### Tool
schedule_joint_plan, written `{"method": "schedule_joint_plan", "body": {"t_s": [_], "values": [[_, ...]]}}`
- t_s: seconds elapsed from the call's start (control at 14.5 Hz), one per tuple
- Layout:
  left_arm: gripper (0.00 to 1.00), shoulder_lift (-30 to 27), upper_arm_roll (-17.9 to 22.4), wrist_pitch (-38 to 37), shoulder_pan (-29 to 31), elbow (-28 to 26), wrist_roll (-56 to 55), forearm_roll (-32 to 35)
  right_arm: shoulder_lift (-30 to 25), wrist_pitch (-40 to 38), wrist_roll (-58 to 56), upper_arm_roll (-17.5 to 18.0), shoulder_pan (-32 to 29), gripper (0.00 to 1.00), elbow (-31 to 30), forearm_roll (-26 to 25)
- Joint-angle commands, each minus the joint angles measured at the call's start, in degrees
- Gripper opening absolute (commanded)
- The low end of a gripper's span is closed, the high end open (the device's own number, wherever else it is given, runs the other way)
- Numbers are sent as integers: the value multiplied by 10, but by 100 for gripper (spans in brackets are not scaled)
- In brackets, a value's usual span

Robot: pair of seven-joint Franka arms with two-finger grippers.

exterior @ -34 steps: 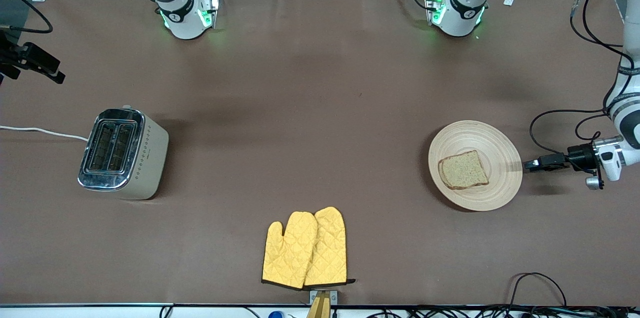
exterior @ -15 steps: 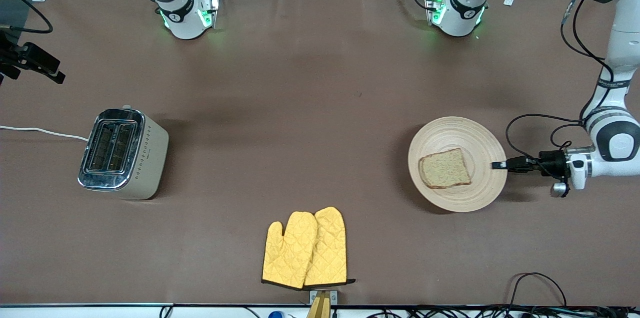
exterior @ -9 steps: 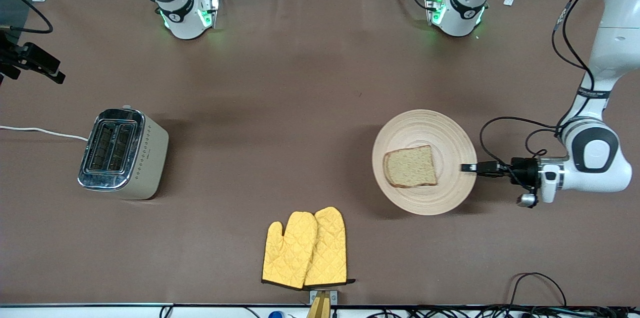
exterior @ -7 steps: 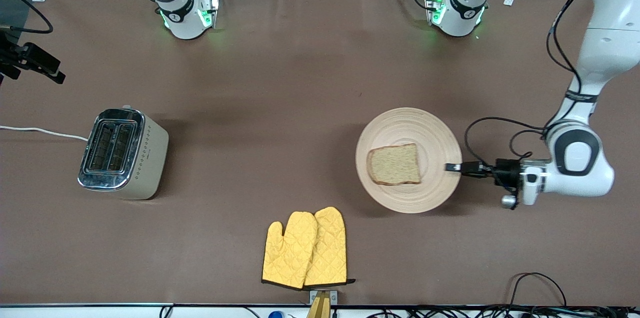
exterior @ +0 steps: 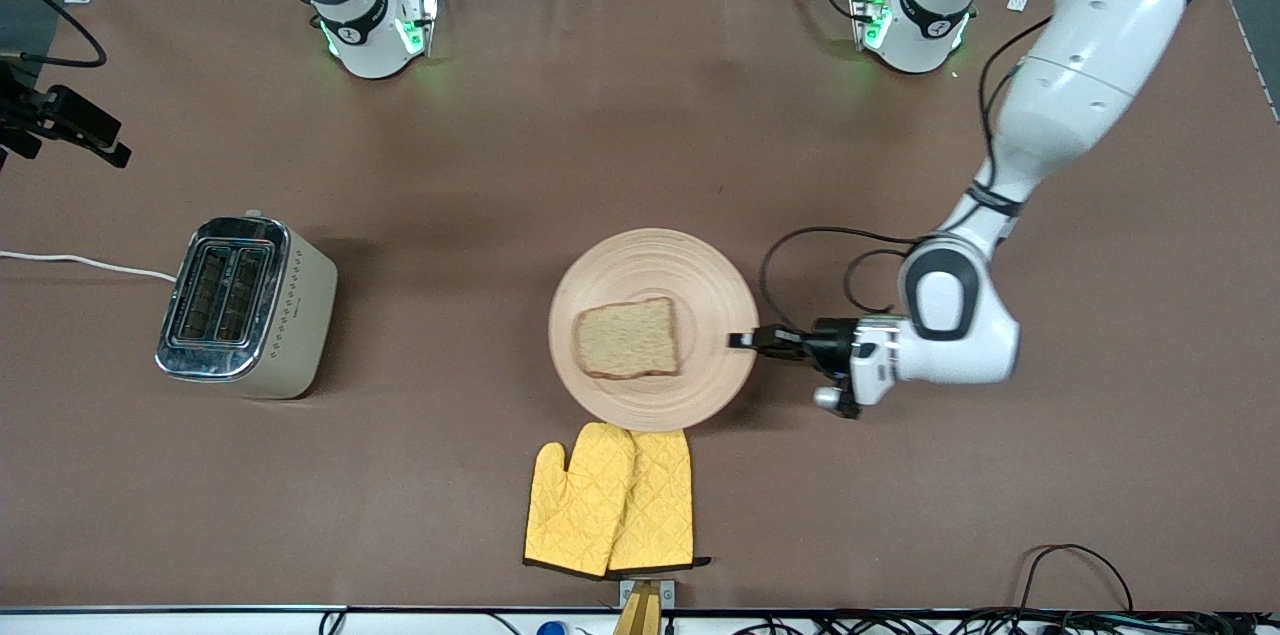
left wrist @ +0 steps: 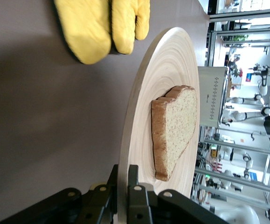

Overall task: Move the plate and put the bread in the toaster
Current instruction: 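Push the wooden plate with the left gripper toward the toaster, then withdraw the left gripper while the right gripper reaches toward the plate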

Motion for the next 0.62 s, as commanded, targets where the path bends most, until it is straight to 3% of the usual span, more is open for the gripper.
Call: {"method": "schedule_joint_plan", "body": {"t_s": [0.0, 0.28, 0.55], "values": [[0, 23, 1, 61, -60, 25, -2, -58, -2, -2, 7, 4, -3, 100, -3, -2], [1, 86, 7, 148, -144, 73, 8, -95, -2, -2, 7, 4, -3, 100, -3, -2], [1, 110, 8, 189, -173, 82, 13, -93, -2, -2, 7, 4, -3, 100, -3, -2]]}}
